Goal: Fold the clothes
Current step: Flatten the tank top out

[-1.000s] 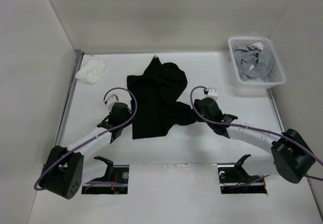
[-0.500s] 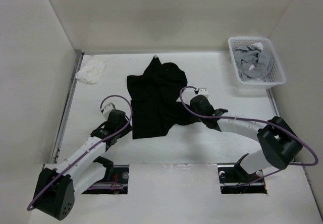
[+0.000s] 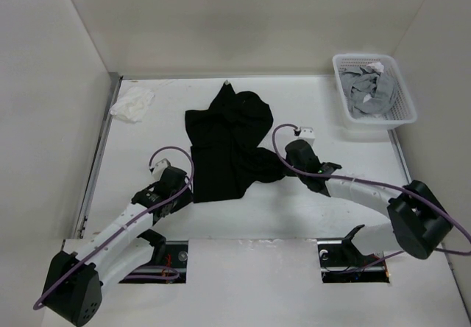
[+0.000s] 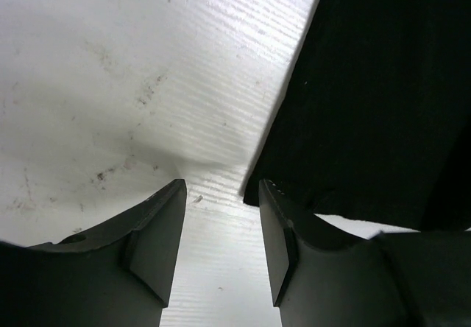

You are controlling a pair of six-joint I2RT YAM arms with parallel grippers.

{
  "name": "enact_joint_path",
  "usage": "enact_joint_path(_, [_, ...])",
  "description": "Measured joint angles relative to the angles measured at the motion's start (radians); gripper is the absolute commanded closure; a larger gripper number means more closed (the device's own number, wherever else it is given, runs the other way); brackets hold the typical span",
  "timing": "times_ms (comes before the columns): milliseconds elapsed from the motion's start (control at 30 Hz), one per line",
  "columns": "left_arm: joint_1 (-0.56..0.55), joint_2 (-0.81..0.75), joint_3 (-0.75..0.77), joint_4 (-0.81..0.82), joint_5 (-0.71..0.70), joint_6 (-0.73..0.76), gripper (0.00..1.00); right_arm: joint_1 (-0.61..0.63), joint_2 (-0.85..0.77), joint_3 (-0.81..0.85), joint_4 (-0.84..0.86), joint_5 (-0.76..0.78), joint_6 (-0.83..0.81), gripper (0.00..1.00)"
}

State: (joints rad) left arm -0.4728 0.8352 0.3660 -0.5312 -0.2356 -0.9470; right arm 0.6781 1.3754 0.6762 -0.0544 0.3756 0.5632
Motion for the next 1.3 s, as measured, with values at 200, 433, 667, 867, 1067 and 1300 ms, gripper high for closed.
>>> enact_joint_path(200, [-0.029,0.027,0.002,-0.008,0.004,-0.019,0.56,-0.043,-0.148,-0.105,0.075,-0.015,0.055,0.96])
enact_joint_path(433, [-0.072,0.099,0.021,0.056,0.003,-0.035,0.59,-0.07,-0.154,-0.175,0.155,-0.074,0.091,0.96])
enact_joint_path(667, [-0.099,0.121,0.019,0.077,0.004,-0.064,0.78,-0.07,-0.154,-0.214,0.207,-0.109,0.11,0.96])
enact_joint_path(867, [-0.097,0.121,0.019,0.072,0.003,-0.068,0.91,-0.07,-0.154,-0.214,0.239,-0.116,0.115,0.96])
enact_joint_path(1067, [-0.082,0.09,0.019,0.111,-0.004,-0.056,0.98,-0.07,-0.211,-0.228,0.248,-0.115,0.116,0.97])
enact_joint_path(1300, [0.019,0.002,0.192,0.146,-0.024,0.043,1.0,-0.059,-0.509,-0.244,0.175,-0.099,0.121,1.0])
